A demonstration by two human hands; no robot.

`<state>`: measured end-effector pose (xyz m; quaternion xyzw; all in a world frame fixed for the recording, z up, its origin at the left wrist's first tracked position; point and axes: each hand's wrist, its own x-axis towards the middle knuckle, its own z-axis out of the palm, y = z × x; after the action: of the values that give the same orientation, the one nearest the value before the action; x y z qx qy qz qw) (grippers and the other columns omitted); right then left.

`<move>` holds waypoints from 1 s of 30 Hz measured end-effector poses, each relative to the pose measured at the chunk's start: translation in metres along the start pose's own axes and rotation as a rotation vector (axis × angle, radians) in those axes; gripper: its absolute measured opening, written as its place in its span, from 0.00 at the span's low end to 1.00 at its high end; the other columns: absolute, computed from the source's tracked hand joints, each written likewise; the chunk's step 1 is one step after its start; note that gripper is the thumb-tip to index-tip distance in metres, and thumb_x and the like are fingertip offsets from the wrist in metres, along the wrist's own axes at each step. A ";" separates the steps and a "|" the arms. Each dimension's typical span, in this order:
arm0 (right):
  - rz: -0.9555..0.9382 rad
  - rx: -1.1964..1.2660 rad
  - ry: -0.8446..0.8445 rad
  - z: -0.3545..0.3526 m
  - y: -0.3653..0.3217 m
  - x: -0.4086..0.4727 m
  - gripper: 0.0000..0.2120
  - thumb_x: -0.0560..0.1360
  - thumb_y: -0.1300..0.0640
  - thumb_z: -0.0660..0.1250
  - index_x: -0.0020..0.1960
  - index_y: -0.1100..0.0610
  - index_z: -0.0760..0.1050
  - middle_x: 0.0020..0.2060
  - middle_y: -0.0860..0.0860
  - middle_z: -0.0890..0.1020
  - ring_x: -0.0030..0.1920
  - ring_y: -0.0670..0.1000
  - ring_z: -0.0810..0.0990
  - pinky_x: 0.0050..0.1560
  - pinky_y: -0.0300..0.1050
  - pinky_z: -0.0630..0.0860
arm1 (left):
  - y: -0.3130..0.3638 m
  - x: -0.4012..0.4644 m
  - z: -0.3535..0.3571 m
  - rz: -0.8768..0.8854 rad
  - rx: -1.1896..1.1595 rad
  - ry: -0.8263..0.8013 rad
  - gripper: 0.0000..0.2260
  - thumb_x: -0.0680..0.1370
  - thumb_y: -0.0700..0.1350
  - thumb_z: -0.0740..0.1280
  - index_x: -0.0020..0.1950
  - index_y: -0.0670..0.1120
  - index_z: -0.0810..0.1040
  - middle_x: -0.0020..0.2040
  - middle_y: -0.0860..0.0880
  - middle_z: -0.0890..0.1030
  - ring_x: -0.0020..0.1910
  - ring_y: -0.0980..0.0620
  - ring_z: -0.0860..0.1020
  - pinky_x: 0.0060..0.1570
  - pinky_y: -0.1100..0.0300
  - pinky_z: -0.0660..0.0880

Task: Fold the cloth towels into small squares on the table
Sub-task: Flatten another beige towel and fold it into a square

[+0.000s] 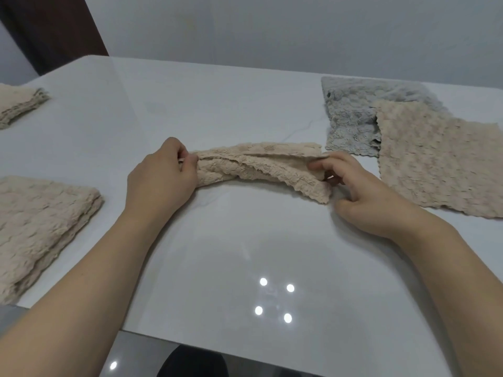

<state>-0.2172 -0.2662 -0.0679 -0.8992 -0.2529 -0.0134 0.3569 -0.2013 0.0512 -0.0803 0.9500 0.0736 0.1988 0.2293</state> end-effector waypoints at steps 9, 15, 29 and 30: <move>-0.037 -0.048 0.113 0.005 0.001 0.006 0.19 0.73 0.68 0.69 0.61 0.55 0.76 0.57 0.46 0.72 0.56 0.39 0.73 0.61 0.34 0.68 | 0.001 0.001 -0.003 -0.090 -0.071 0.008 0.11 0.82 0.52 0.55 0.51 0.47 0.71 0.39 0.52 0.75 0.44 0.44 0.73 0.42 0.53 0.64; 0.006 -0.016 0.101 0.006 -0.003 0.004 0.22 0.68 0.65 0.65 0.61 0.55 0.76 0.59 0.45 0.72 0.60 0.41 0.73 0.63 0.33 0.67 | 0.003 -0.003 -0.009 -0.074 -0.174 0.041 0.10 0.80 0.47 0.55 0.46 0.43 0.70 0.37 0.48 0.75 0.41 0.44 0.72 0.38 0.51 0.66; -0.056 -0.153 0.194 0.009 -0.008 0.005 0.05 0.73 0.57 0.73 0.49 0.54 0.84 0.49 0.45 0.79 0.48 0.42 0.77 0.50 0.27 0.69 | 0.002 -0.001 -0.008 -0.053 -0.178 0.045 0.11 0.75 0.47 0.62 0.36 0.41 0.70 0.32 0.46 0.73 0.38 0.42 0.72 0.35 0.52 0.67; -0.069 -0.162 0.206 0.010 -0.009 0.005 0.04 0.73 0.57 0.73 0.48 0.54 0.84 0.48 0.45 0.79 0.47 0.42 0.77 0.49 0.27 0.69 | 0.001 -0.001 -0.008 -0.051 -0.184 0.041 0.11 0.74 0.47 0.62 0.35 0.42 0.69 0.32 0.47 0.72 0.37 0.42 0.72 0.35 0.52 0.66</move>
<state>-0.2187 -0.2523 -0.0682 -0.9097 -0.2439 -0.1385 0.3063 -0.2055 0.0533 -0.0732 0.9185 0.0840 0.2181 0.3190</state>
